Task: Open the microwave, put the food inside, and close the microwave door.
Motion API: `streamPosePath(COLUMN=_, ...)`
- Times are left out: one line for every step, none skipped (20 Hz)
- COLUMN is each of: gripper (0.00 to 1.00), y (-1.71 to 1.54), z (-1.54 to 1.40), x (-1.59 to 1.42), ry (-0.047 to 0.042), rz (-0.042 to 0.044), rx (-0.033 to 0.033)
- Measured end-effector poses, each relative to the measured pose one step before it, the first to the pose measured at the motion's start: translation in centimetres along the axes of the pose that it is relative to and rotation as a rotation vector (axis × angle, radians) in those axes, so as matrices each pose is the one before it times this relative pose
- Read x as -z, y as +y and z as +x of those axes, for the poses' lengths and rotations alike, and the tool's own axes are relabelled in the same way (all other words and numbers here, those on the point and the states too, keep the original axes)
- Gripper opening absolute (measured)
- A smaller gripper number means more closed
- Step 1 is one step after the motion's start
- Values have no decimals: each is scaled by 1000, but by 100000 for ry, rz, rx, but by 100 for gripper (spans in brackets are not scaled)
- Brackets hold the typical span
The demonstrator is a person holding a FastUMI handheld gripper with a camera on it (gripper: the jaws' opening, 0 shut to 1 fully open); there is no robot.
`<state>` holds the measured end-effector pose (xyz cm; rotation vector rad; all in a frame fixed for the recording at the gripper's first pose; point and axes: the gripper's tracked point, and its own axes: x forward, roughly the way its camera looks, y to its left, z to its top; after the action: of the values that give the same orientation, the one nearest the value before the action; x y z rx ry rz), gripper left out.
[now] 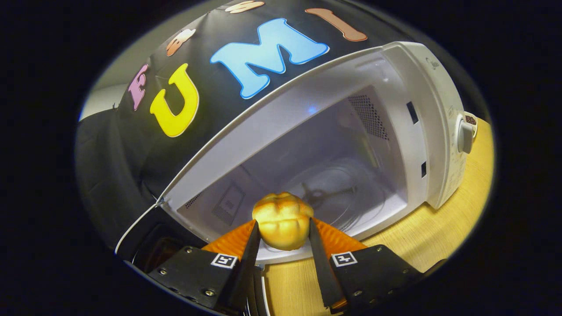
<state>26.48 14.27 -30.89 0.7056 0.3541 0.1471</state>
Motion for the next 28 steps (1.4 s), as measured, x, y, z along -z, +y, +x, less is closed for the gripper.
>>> streamPosePath(gripper=63, y=116, z=702, x=249, ry=380, rz=1803, rx=229)
streamPosePath(gripper=63, y=66, z=552, x=127, ry=162, rz=1933, rx=-106)
streamPosePath(gripper=63, y=0, z=587, x=68, ry=-561, rz=1198, rx=529)
streamPosePath(gripper=63, y=70, z=765, x=16, ry=-723, rz=812, rx=259)
streamPosePath(gripper=63, y=146, z=589, x=37, ry=-175, rz=-95, rx=-436)
streamPosePath(gripper=63, y=-73, z=418, x=113, ry=-178, rz=-287, rx=845)
streamPosePath(gripper=63, y=-152, z=385, x=35, ry=-78, rz=-596, rx=858)
streamPosePath(gripper=63, y=-159, z=327, x=-223, ry=-1140, rz=-30, rx=790)
streamPosePath(gripper=68, y=-159, z=213, x=-254, ry=-1291, rz=51, rx=900)
streamPosePath(gripper=72, y=-53, z=311, x=-266, ry=-1629, rz=-554, rx=229)
streamPosePath(gripper=75, y=-72, z=8, x=-203, ry=-1143, rz=-1376, rx=41)
streamPosePath(gripper=80, y=-406, z=59, x=-58, ry=-690, rz=-1372, rx=1511)
streamPosePath(gripper=86, y=-482, z=-98, x=-222, ry=-90, rz=-554, rx=1320)
streamPosePath(gripper=97, y=-231, z=215, x=395, ry=1482, rz=758, rx=-118)
streamPosePath(gripper=97, y=136, z=-122, x=353, ry=2448, rz=2306, rx=-1512)
streamPosePath(gripper=97, y=163, z=-193, x=100, ry=1602, rz=2067, rx=-1641)
streamPosePath(gripper=97, y=-32, z=-276, x=-97, ry=316, rz=428, rx=-624)
streamPosePath(gripper=97, y=89, z=-375, x=-380, ry=-1082, rz=-757, rx=-404)
streamPosePath(gripper=97, y=276, z=-399, x=-198, ry=-1054, rz=-1207, rx=-920)
streamPosePath(gripper=97, y=437, z=-363, x=-53, ry=12, rz=-990, rx=-1659)
streamPosePath(gripper=97, y=393, z=-514, x=144, ry=1134, rz=-710, rx=-1749)
streamPosePath(gripper=97, y=220, z=-606, x=145, ry=908, rz=-482, rx=-1298)
streamPosePath(gripper=97, y=351, z=-563, x=84, ry=300, rz=-587, rx=-1661)
streamPosePath(gripper=97, y=222, z=-539, x=154, ry=372, rz=-1490, rx=-938)
streamPosePath(gripper=97, y=120, z=-675, x=148, ry=735, rz=-670, rx=-667)
streamPosePath(gripper=97, y=520, z=-839, x=343, ry=1634, rz=203, rx=-2196)
streamPosePath(gripper=97, y=806, z=-1007, x=257, ry=1567, rz=598, rx=-2930)
streamPosePath(gripper=97, y=669, z=-1093, x=147, ry=875, rz=371, rx=-2272)
